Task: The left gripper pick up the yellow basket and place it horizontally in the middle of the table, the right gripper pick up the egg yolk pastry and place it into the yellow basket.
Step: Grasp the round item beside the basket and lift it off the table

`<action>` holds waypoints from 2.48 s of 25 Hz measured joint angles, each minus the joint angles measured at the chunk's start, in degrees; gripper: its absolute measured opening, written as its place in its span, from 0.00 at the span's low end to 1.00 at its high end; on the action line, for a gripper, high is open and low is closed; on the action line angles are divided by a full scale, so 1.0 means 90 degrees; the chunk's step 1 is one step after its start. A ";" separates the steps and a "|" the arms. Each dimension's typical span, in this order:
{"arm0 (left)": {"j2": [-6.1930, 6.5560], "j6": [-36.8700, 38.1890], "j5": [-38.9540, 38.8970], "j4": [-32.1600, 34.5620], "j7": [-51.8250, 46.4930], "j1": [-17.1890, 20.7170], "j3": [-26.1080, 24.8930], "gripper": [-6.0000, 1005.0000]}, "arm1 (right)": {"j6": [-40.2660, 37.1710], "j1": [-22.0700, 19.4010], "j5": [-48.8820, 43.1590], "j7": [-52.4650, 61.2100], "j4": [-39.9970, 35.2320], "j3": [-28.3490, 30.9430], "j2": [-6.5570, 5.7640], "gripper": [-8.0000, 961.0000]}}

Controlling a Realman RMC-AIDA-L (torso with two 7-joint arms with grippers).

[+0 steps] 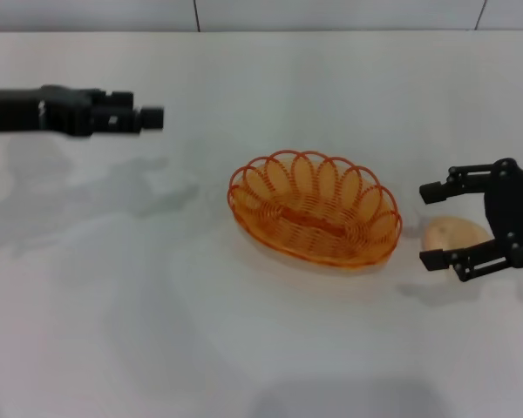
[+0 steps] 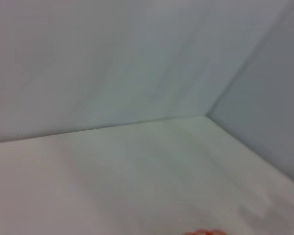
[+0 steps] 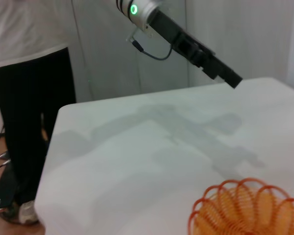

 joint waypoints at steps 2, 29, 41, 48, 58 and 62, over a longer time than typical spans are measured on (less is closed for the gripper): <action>-0.0012 0.0136 -0.0036 0.0042 0.0608 0.0214 0.0004 0.86 | 0.0078 -0.0002 -0.0023 0.0070 -0.0001 -0.0154 0.0001 0.89; -0.0305 0.2229 0.0091 0.1152 0.4367 0.1845 0.0732 0.87 | 0.0618 0.0543 -0.1906 0.2894 -0.1195 -0.1008 -0.0006 0.88; -0.0644 0.2187 0.0120 0.1936 0.4637 0.2114 0.0741 0.87 | 0.0636 0.1381 -0.3041 0.3892 -0.0818 -0.1291 0.0002 0.88; -0.0683 0.2078 0.0121 0.1927 0.4640 0.2110 0.0704 0.87 | 0.0871 0.1616 -0.3475 0.3857 -0.0295 -0.1351 -0.0001 0.75; -0.0738 0.1934 0.0094 0.1855 0.4637 0.2110 0.0683 0.87 | 0.1095 0.1650 -0.3601 0.3774 -0.0081 -0.1531 -0.0020 0.48; -0.0753 0.1934 0.0090 0.1867 0.4609 0.2082 0.0682 0.87 | 0.1075 0.1657 -0.3604 0.3739 -0.0081 -0.1669 -0.0022 0.40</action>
